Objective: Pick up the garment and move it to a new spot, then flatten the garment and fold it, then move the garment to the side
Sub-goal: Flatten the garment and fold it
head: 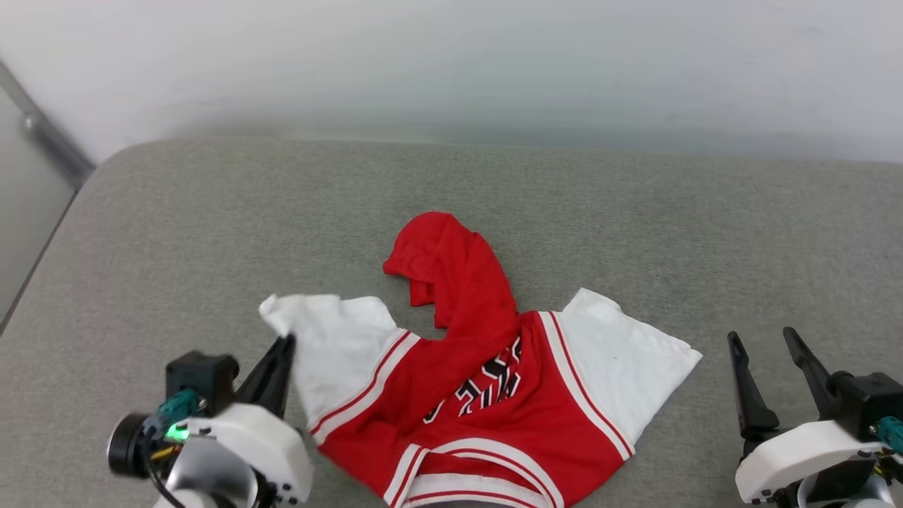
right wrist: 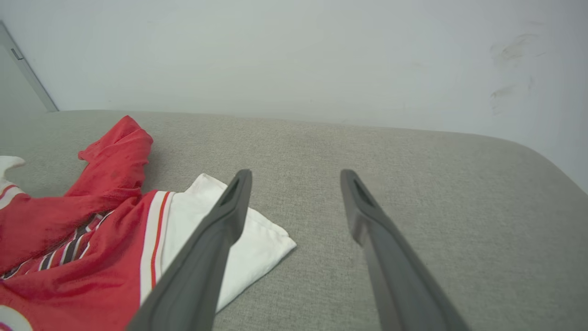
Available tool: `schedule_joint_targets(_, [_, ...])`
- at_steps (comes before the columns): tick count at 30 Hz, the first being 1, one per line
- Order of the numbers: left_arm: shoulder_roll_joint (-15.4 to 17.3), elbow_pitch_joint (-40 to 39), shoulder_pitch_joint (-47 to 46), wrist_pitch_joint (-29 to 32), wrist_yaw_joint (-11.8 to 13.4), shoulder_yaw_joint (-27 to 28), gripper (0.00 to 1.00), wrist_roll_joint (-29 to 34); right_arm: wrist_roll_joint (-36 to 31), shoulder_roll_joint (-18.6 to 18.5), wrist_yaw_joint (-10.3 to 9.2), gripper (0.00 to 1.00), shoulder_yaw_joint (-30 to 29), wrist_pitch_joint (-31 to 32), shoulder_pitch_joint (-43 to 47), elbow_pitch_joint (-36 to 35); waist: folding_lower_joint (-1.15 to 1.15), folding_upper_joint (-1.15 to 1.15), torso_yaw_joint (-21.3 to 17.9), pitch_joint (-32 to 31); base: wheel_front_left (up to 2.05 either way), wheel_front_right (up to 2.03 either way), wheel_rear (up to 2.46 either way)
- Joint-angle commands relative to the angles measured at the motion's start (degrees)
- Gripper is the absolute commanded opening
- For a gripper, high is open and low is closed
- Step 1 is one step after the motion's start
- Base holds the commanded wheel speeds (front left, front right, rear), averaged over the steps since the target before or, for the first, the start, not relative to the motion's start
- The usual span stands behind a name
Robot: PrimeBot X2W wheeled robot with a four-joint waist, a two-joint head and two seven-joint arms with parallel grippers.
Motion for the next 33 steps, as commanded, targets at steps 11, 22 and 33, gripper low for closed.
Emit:
schedule_joint_targets(11, [-0.86, 17.17, 1.57, -2.93, 1.20, 0.34, 1.00, -0.74, -0.79, 0.28, -0.02, 1.00, -0.05, 1.62, 0.08, 1.76, 0.00, 0.00, 1.46, 0.07, 0.00, 0.00, 0.00])
schedule_joint_targets(22, [-2.02, 20.46, -2.14, -16.91, 2.00, 0.90, 1.00, 2.44, -0.41, -1.14, -0.02, 1.00, 1.13, 4.18, 0.49, 1.52, 0.00, 0.00, 1.62, -0.64, 0.00, 0.00, 0.00])
schedule_joint_targets(33, [0.36, 11.50, -1.93, -19.91, 1.58, -1.62, 1.00, 8.46, 3.38, -12.19, -0.03, 1.00, 8.44, 30.39, -4.72, -4.55, 0.00, 0.00, 4.59, 1.37, 0.00, 0.00, 0.00])
